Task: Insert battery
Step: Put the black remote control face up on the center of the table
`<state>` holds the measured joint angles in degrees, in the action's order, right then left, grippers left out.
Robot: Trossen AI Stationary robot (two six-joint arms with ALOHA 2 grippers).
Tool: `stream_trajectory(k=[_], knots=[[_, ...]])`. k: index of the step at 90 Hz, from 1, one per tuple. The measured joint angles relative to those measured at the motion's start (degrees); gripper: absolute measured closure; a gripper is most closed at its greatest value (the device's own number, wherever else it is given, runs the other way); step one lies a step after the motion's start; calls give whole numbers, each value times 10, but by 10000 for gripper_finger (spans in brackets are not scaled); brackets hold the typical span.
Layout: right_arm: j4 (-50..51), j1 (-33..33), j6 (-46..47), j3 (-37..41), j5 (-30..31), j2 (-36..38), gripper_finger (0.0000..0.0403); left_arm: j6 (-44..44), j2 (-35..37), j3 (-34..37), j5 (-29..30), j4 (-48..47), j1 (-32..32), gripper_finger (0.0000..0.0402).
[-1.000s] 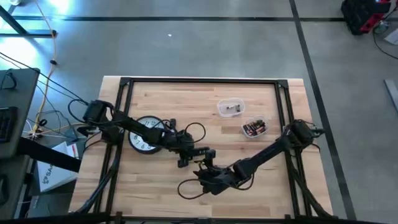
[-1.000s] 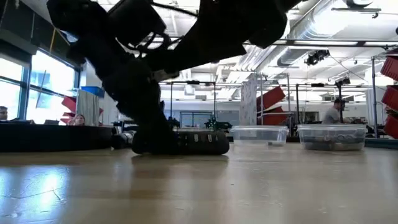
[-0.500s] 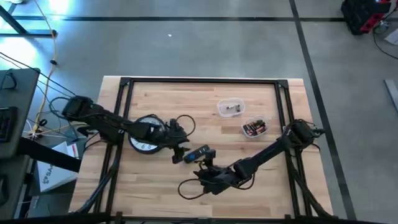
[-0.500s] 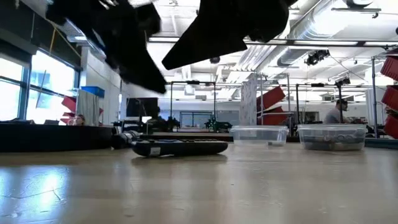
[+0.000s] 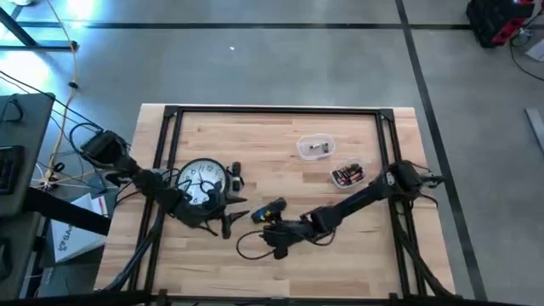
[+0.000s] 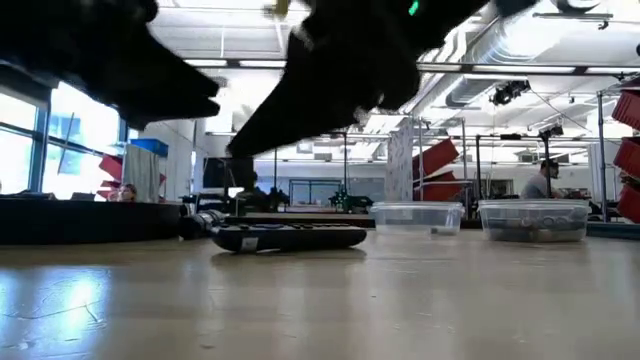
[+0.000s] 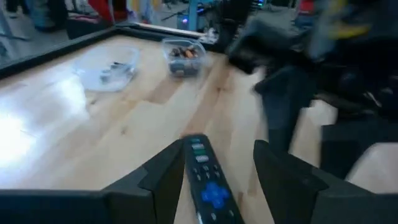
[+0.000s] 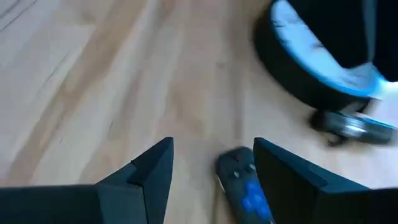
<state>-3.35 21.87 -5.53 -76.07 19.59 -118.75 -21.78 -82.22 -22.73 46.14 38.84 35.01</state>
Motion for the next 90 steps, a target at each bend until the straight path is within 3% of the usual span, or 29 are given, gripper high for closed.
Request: stream_trajectory(k=[24,34,74,90], knots=[[-32,-65,-14,0,-25,-8,212,13,0,3,-5,0,16,229],[-17,-82,-18,0,-72,-11,212,14,0,3,-5,-2,16,229],[21,-105,1,0,-167,-27,212,12,0,3,9,-5,12,229],[22,-114,1,0,-169,-43,212,11,0,3,9,-4,12,229]])
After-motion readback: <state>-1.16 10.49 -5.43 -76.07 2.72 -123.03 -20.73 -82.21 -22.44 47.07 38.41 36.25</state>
